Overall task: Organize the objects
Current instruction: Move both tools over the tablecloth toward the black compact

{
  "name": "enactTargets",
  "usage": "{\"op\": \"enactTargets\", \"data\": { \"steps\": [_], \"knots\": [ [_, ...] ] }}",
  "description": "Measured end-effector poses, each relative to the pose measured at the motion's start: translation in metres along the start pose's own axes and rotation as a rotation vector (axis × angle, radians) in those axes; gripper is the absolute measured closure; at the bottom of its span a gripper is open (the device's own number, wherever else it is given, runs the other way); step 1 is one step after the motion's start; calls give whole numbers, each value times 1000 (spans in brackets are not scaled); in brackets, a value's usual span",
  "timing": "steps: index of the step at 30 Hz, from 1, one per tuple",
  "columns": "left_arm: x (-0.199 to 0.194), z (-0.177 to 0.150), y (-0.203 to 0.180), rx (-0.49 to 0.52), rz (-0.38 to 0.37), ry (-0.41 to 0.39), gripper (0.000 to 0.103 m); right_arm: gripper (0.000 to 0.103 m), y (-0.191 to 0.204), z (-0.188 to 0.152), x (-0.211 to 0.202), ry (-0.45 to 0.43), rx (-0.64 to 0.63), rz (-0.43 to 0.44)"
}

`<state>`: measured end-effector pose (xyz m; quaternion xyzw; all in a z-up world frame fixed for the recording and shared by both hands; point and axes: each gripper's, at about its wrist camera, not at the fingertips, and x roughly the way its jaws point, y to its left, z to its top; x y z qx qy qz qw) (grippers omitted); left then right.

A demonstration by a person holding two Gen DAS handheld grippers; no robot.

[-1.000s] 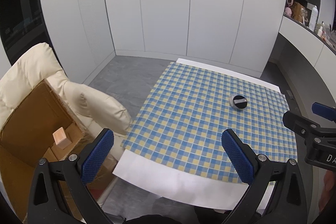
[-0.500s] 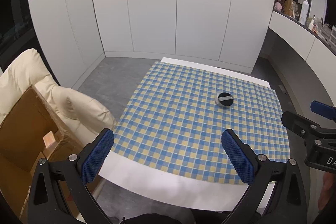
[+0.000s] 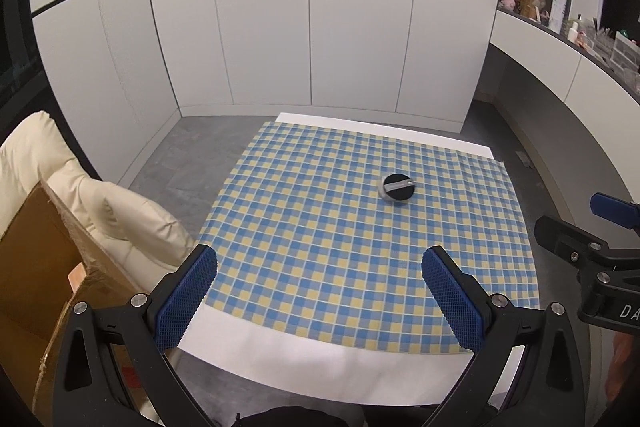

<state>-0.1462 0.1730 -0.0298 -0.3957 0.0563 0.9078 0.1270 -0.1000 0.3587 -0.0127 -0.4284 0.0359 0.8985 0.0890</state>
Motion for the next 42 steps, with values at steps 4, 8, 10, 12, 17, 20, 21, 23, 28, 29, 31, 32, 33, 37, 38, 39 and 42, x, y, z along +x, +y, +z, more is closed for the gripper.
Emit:
{"op": "enactTargets", "data": {
  "steps": [4, 8, 10, 12, 17, 20, 21, 23, 28, 29, 31, 32, 33, 37, 38, 39, 42],
  "knots": [
    [1, 0, -10, 13, -9, 0, 1, 1, -12, -2, -2, 1, 19, -9],
    [2, 0, -22, 39, -19, -1, 1, 1, -21, -5, -1, 13, 34, -13],
    [2, 1, -27, 48, -24, -1, 1, 1, -26, -6, 0, 21, 48, -15],
    [2, 1, -32, 56, -32, 0, 1, 1, -32, -7, 0, 24, 69, -13],
    [5, 1, -45, 79, -40, 1, 1, 1, -46, -8, 3, 28, 107, -26],
    [11, 4, -51, 88, -41, -2, 1, 1, -52, -7, 5, 26, 111, -33],
    [13, 5, -51, 90, -39, -2, 1, 1, -53, -7, 7, 25, 107, -40],
    [18, 5, -52, 95, -24, 8, 1, 1, -54, -10, 12, 24, 97, -52],
    [33, 6, -54, 147, -6, 29, 1, 1, -52, -18, 27, 49, 43, -80],
    [37, 8, -53, 146, -10, 34, 1, 1, -51, -18, 33, 62, 32, -84],
    [46, 11, -49, 125, -24, 53, 1, 1, -50, -17, 40, 66, 15, -88],
    [53, 12, -46, 104, -31, 62, 2, 1, -49, -15, 46, 65, 10, -85],
    [57, 14, -43, 90, -33, 65, 2, 1, -48, -13, 51, 64, 8, -81],
    [87, 15, -33, 67, -24, 74, 4, 1, -42, -3, 77, 70, -2, -52],
    [94, 15, -32, 72, -22, 81, 8, 1, -40, 0, 87, 67, -18, -54],
    [103, 14, -31, 72, -24, 91, 11, 1, -38, 1, 94, 71, -27, -51],
    [129, 12, -29, 73, -16, 120, 20, 1, -34, 5, 121, 88, -38, -47]
  ]
}}
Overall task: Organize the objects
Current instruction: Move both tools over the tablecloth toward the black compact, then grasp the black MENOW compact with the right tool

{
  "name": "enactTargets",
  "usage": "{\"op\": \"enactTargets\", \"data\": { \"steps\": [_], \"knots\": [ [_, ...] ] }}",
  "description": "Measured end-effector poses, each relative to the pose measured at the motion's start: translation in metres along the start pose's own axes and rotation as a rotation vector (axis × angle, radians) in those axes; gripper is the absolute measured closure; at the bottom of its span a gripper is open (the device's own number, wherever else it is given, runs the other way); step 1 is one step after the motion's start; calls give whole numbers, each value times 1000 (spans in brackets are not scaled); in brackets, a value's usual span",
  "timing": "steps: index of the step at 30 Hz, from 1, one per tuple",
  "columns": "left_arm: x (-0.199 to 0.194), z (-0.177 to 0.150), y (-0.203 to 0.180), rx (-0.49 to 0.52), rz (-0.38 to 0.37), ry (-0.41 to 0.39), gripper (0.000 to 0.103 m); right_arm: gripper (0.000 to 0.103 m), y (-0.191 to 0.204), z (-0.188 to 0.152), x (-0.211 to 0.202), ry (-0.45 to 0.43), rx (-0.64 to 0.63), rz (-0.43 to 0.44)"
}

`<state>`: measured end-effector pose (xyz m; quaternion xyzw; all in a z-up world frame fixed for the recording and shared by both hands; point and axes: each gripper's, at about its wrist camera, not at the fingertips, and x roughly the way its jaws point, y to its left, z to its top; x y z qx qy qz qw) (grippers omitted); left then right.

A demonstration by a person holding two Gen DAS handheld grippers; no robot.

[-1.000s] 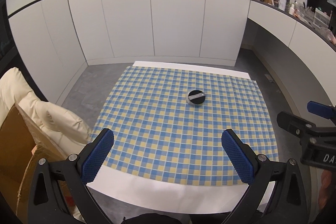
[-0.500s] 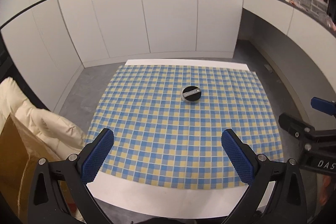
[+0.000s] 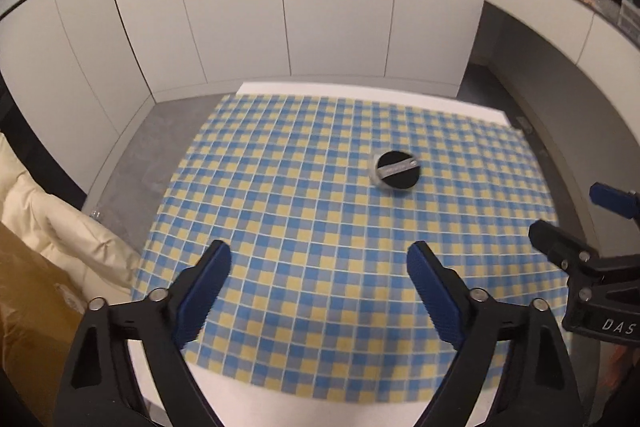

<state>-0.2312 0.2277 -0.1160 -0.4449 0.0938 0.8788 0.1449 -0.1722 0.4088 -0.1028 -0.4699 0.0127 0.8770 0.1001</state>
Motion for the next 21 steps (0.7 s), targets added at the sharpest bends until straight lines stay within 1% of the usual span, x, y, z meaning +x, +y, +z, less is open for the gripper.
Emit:
{"op": "enactTargets", "data": {
  "steps": [1, 4, 6, 7, 8, 9, 13, 17, 21],
  "knots": [
    [9, 0, 0, 0, 6, 9, 23, 1, 2, 2, 8, 4, -1, 6],
    [30, 0, 1, -12, -23, 33, 32, 3, 10, 9, 34, 7, -3, 20],
    [44, -1, -1, -5, -26, 44, 40, 3, 14, 12, 52, 20, 9, 37],
    [52, -1, 0, -6, -28, 51, 42, 4, 17, 13, 60, 29, 11, 45],
    [58, -1, 0, -9, -34, 59, 48, 5, 20, 14, 69, 34, 5, 48],
    [64, 0, 1, -12, -39, 68, 51, 5, 22, 15, 75, 36, -2, 47],
    [84, 3, 4, -20, -27, 64, 52, 6, 31, 23, 103, 48, -13, 56],
    [105, 8, 13, -56, -35, 79, 61, 6, 41, 36, 131, 43, -29, 69],
    [118, 9, 19, -64, -26, 84, 64, 7, 49, 42, 150, 37, -40, 70]
  ]
}}
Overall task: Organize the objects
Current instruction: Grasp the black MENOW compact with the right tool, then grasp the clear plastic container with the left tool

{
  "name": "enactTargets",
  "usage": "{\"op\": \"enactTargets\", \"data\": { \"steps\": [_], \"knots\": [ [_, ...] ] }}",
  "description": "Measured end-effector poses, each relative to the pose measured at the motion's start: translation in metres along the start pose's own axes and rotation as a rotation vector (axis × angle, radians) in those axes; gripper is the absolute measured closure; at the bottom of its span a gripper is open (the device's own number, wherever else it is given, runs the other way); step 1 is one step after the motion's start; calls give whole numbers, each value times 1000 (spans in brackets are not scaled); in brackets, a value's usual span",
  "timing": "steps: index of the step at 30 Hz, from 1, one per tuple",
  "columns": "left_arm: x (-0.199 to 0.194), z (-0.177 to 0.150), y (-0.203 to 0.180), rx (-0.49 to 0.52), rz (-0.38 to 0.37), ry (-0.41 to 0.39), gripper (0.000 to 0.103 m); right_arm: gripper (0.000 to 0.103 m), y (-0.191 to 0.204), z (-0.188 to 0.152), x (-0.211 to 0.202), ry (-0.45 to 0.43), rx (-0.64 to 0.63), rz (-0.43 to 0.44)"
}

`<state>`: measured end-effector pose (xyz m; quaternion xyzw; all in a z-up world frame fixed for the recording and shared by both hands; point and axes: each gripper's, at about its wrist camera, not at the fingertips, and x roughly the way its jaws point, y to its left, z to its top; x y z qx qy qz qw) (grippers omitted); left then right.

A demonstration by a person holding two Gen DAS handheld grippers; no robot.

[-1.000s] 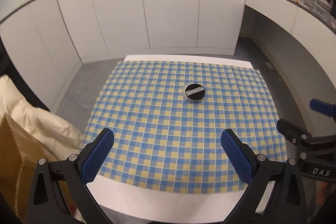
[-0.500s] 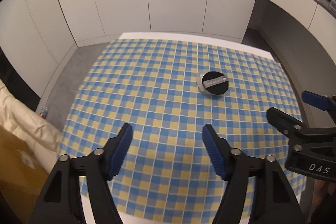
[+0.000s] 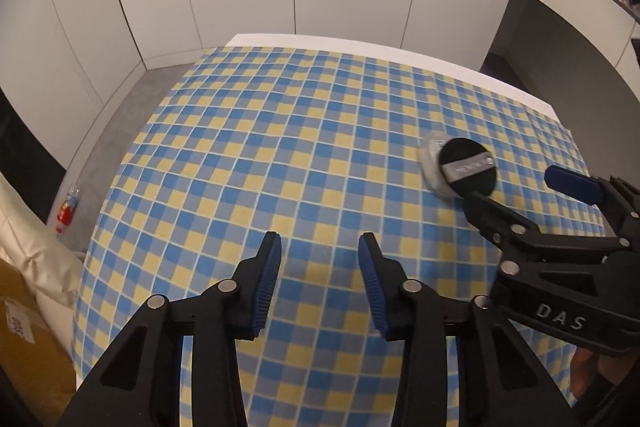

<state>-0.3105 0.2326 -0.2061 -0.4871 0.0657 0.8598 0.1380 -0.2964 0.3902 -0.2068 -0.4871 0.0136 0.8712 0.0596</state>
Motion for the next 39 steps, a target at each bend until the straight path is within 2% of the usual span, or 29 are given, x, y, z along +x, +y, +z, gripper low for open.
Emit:
{"op": "enactTargets", "data": {
  "steps": [4, 5, 8, 13, 16, 18, 19, 24, 29, 32, 34, 36, 38, 39],
  "knots": [
    [11, -1, 6, 0, -1, 14, 62, 9, 5, 4, 19, 7, 4, 25],
    [13, -1, 7, 0, -8, 12, 62, 14, 8, 4, 23, 12, -6, 29],
    [17, -1, 7, -10, -13, 1, 49, 33, 10, 2, 27, -1, -25, 35],
    [22, 0, -4, -6, -19, 2, 37, 46, 2, -3, 23, -46, -22, 56],
    [23, 2, -14, 9, -32, -2, 32, 47, -10, -5, 19, -60, 14, 55],
    [25, 4, -26, 13, -53, -9, 18, 48, -22, -8, 17, -66, 37, 40],
    [26, 7, -32, 15, -60, -15, 16, 48, -29, -10, 16, -65, 48, 27],
    [37, 16, -69, 50, -72, -30, 12, 48, -62, -17, 22, -47, 104, -25],
    [54, 23, -93, 58, -58, -35, 13, 48, -97, -24, 24, -22, 161, -36],
    [60, 28, -103, 72, -28, -54, 19, 48, -109, -27, 25, -16, 177, -41],
    [61, 34, -104, 50, -26, -67, 30, 48, -115, -30, 27, -8, 181, -39],
    [63, 39, -107, 48, -23, -69, 49, 48, -117, -31, 26, -3, 178, -42],
    [63, 42, -110, 64, -28, -55, 63, 48, -115, -31, 22, 2, 175, -41],
    [63, 43, -111, 70, -31, -42, 64, 48, -110, -31, 19, 2, 174, -41]
  ]
}}
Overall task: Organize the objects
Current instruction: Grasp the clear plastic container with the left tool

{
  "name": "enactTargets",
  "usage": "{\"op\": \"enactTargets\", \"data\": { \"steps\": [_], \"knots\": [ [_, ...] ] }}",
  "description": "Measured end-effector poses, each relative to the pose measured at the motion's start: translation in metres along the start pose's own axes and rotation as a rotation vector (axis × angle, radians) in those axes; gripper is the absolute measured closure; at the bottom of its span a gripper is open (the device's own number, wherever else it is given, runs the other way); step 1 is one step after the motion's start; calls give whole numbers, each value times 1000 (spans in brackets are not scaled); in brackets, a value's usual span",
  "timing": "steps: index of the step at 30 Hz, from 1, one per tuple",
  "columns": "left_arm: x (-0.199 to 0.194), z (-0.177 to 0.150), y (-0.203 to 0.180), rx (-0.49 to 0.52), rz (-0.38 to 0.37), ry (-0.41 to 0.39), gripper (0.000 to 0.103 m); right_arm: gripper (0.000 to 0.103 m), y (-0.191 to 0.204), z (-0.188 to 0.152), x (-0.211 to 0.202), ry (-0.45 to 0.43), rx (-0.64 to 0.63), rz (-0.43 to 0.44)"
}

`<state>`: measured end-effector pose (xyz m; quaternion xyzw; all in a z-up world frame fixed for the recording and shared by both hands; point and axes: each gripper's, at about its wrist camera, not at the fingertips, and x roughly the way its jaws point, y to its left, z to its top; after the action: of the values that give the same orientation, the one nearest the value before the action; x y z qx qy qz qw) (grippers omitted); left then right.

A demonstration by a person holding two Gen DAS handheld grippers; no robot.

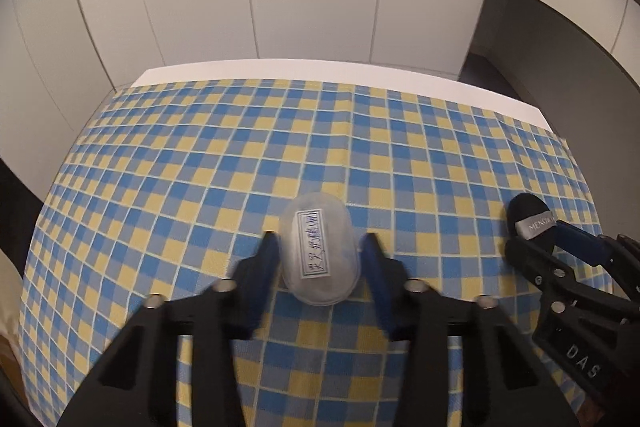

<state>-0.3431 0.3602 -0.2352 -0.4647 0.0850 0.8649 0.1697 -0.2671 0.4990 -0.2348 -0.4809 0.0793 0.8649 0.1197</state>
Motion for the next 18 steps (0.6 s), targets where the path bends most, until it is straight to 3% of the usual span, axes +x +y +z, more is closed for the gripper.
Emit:
{"op": "enactTargets", "data": {
  "steps": [12, 18],
  "knots": [
    [-60, -7, 13, -54, -48, 14, 64, 48, 4, -1, -36, 12, 55, 22],
    [-98, -10, 10, -24, -59, -5, 64, 48, 7, -3, -73, -2, 63, 6]
  ]
}}
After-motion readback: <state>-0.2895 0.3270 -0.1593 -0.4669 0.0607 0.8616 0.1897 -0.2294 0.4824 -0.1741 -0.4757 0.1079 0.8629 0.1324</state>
